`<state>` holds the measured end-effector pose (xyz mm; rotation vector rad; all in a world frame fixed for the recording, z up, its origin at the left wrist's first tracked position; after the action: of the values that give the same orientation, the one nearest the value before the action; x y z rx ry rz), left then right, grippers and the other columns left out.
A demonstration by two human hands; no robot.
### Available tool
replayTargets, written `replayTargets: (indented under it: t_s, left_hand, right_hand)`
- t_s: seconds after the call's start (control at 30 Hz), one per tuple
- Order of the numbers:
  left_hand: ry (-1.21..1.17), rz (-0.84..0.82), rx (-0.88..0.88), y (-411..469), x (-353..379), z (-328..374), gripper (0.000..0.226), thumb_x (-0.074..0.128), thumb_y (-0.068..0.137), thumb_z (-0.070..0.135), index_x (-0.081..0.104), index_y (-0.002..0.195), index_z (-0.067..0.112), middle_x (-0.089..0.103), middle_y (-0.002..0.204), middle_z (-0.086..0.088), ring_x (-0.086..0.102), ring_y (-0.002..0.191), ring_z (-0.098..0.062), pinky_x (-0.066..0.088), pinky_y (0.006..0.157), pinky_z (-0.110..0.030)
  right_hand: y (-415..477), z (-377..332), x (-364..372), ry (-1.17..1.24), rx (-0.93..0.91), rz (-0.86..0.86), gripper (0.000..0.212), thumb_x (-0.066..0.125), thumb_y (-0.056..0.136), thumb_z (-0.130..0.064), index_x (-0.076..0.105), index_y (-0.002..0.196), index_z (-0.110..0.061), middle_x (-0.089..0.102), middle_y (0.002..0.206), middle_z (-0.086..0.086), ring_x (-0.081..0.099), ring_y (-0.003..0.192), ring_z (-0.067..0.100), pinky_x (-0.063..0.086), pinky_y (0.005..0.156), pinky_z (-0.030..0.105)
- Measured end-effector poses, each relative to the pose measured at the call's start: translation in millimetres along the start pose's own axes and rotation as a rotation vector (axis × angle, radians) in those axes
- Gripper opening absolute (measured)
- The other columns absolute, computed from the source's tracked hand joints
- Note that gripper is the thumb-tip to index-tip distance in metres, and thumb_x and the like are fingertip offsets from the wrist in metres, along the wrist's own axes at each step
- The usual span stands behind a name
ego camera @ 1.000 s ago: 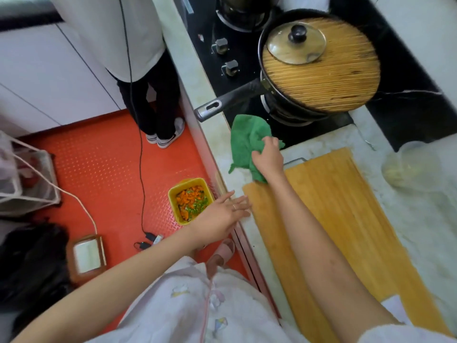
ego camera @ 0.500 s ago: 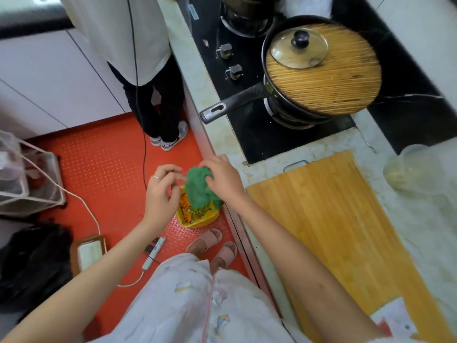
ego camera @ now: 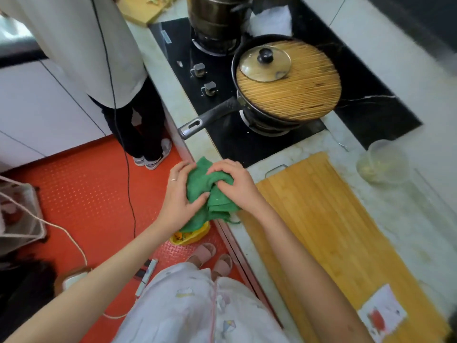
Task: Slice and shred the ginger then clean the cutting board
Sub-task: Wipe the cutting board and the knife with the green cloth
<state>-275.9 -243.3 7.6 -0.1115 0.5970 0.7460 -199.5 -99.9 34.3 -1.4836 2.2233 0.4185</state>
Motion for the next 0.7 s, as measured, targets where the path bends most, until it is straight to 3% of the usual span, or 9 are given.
replayTargets:
  t_s: [0.07,0.1,0.17,0.23,0.37,0.47,0.5,0.6,0.7]
  left_hand:
    - [-0.143,-0.047,-0.086,10,10,16,0.090,0.065,0.070,0.056,0.032,0.140,0.009,0.031,0.135,-0.001,0.029,0.122,0.009,0.021,0.100,0.000]
    - [-0.248,-0.078,-0.174,17,15,25,0.100,0.067,0.062,0.064,0.032,0.139,0.010,0.034,0.133,0.002,0.034,0.120,0.005,0.026,0.095,0.001]
    - [-0.491,-0.192,-0.348,31,28,44,0.111,0.070,0.042,0.082,0.045,0.126,0.014,0.054,0.121,0.006,0.054,0.111,-0.009,0.044,0.083,-0.010]
    - [-0.636,-0.360,-0.366,47,47,68,0.109,0.072,0.031,0.085,0.058,0.113,0.015,0.072,0.098,0.009,0.068,0.093,-0.010,0.052,0.071,-0.018]
    - [-0.762,-0.618,-0.237,72,81,134,0.093,0.084,0.038,0.068,0.059,0.111,0.017,0.073,0.098,0.006,0.069,0.092,-0.014,0.055,0.072,-0.025]
    - [-0.819,-0.713,-0.202,87,99,176,0.078,0.089,0.050,0.035,0.053,0.117,0.015,0.070,0.104,-0.002,0.069,0.094,-0.019,0.056,0.072,-0.030]
    - [-0.816,-0.753,-0.179,91,104,188,0.069,0.085,0.057,0.024,0.053,0.118,0.015,0.069,0.104,-0.002,0.069,0.093,-0.019,0.056,0.072,-0.030]
    - [-0.822,-0.886,-0.120,95,116,215,0.054,0.070,0.071,0.010,0.052,0.121,0.020,0.068,0.104,-0.003,0.068,0.094,-0.021,0.056,0.073,-0.031]
    - [-0.792,-0.976,-0.033,94,125,230,0.055,0.067,0.075,0.008,0.051,0.125,0.023,0.065,0.109,-0.004,0.066,0.099,-0.021,0.055,0.077,-0.033]
  right_hand:
    - [-16,-5,-26,0.079,-0.007,0.066,0.035,0.055,0.074,0.005,0.064,0.092,-0.023,0.060,0.104,-0.005,0.054,0.108,0.017,0.038,0.097,0.024]
    - [-23,-6,-42,0.126,-0.009,0.134,0.035,0.055,0.073,0.007,0.062,0.090,-0.023,0.059,0.104,-0.002,0.054,0.109,0.015,0.039,0.098,0.025]
    - [-40,-5,-72,0.206,0.000,0.281,0.034,0.055,0.074,0.009,0.057,0.087,-0.023,0.057,0.104,0.002,0.054,0.108,0.009,0.038,0.097,0.020]
    - [-58,-4,-103,0.250,0.043,0.380,0.033,0.057,0.076,0.007,0.056,0.087,-0.024,0.056,0.107,0.006,0.054,0.107,0.006,0.038,0.095,0.017]
    - [-94,-10,-153,0.210,0.063,0.456,0.041,0.060,0.073,0.003,0.059,0.085,-0.036,0.056,0.108,-0.002,0.052,0.113,0.010,0.037,0.098,0.021]
    - [-121,-14,-176,0.197,0.098,0.438,0.033,0.065,0.073,-0.014,0.061,0.098,-0.035,0.047,0.123,-0.001,0.044,0.124,0.007,0.036,0.102,0.022]
    - [-129,-13,-181,0.271,0.108,0.430,0.038,0.067,0.073,-0.023,0.059,0.111,-0.029,0.044,0.130,0.004,0.043,0.126,0.009,0.038,0.103,0.026]
    - [-150,-2,-197,0.746,0.192,0.548,0.086,0.074,0.070,-0.049,0.037,0.142,-0.022,0.045,0.141,0.002,0.050,0.121,0.017,0.046,0.097,0.037]
    - [-164,9,-201,0.763,0.301,0.515,0.091,0.074,0.069,-0.058,0.037,0.143,-0.021,0.051,0.140,0.001,0.048,0.129,0.022,0.045,0.099,0.040]
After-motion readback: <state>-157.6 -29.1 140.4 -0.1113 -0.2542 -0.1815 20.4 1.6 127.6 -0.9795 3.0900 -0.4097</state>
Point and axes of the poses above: each hand's wrist, its own y-axis towards the middle knuckle, its own x-axis out of the palm, z = x × y, the point moved 4 cm from there along y, towards the middle knuckle
